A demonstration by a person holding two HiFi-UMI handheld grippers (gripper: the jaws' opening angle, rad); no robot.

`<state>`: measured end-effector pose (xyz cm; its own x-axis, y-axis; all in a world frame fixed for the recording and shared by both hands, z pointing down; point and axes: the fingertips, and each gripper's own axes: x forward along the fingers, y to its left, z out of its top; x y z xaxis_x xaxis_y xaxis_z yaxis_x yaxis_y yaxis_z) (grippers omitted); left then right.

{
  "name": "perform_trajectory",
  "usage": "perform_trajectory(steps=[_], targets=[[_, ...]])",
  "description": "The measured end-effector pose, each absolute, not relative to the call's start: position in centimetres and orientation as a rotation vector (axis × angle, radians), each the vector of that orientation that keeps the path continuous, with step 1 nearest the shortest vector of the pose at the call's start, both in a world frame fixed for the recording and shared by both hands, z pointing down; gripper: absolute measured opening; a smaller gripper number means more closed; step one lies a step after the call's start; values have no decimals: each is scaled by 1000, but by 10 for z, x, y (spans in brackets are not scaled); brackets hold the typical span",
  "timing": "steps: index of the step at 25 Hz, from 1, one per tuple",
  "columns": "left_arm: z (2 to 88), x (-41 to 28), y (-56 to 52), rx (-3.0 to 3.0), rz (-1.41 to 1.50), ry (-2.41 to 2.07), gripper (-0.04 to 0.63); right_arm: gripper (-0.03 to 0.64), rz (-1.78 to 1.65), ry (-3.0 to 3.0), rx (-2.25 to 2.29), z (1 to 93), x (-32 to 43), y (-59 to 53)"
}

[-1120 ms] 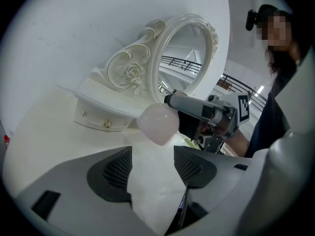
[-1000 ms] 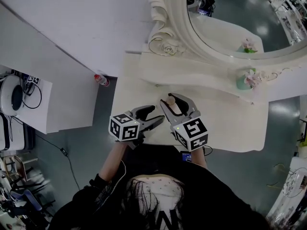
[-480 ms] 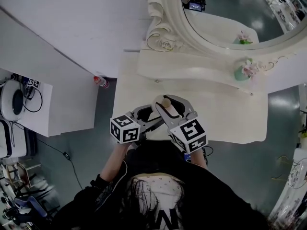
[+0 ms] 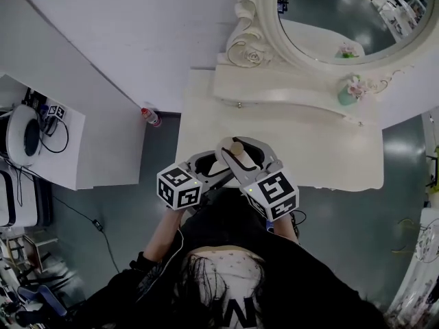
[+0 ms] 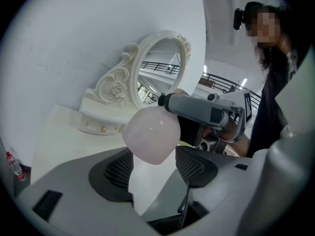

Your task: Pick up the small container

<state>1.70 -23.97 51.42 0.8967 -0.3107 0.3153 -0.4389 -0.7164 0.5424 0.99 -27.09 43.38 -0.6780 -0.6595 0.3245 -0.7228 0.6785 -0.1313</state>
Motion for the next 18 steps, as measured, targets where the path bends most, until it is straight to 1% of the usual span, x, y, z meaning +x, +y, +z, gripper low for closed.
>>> perform_trajectory(steps=[12,18], targets=[[503,-59,-152,2452,273,-515,270,144,345,-2631,1155,422,-66,-181],[504,-75,-104,2445,243,-472,270,144,346,-2592,1180,424,-84,-135]])
